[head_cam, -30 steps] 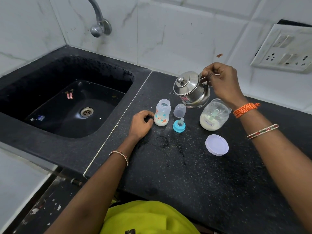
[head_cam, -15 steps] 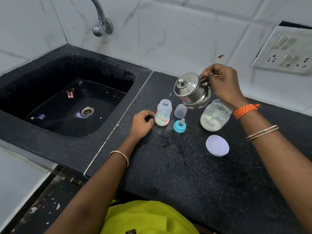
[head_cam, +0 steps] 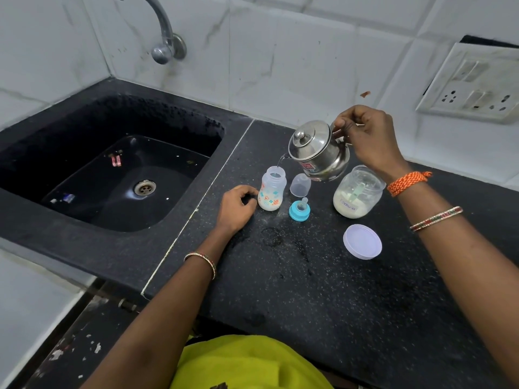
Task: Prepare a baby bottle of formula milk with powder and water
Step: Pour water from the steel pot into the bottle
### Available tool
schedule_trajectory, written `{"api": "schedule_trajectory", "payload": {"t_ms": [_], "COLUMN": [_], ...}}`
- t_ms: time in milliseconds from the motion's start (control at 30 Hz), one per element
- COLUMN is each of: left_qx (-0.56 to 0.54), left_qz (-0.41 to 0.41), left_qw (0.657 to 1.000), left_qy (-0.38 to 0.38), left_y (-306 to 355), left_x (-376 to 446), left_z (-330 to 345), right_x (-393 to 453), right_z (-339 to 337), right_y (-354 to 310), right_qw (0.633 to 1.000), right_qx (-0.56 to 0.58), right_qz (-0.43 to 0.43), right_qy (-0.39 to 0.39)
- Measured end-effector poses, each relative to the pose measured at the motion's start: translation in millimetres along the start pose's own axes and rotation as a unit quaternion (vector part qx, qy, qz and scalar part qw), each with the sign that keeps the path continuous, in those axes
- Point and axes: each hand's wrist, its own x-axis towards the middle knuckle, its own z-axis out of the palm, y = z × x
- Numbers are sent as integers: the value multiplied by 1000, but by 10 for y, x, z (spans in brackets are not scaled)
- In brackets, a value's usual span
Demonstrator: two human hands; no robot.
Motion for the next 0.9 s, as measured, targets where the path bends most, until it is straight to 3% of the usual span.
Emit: {"api": "schedule_trajectory", "payload": {"t_ms": [900], "left_qx": [-1], "left_qz": [11], "left_qw": [1000], "left_qy": [5], "left_y": [3], "left_x": [-17], "left_z": [-5], "right_x": [-41], "right_z": [-40], "right_y": [-40], "right_qw": [1000], "right_qx": [-15], "right_qz": [4], "right_qy": [6]}}
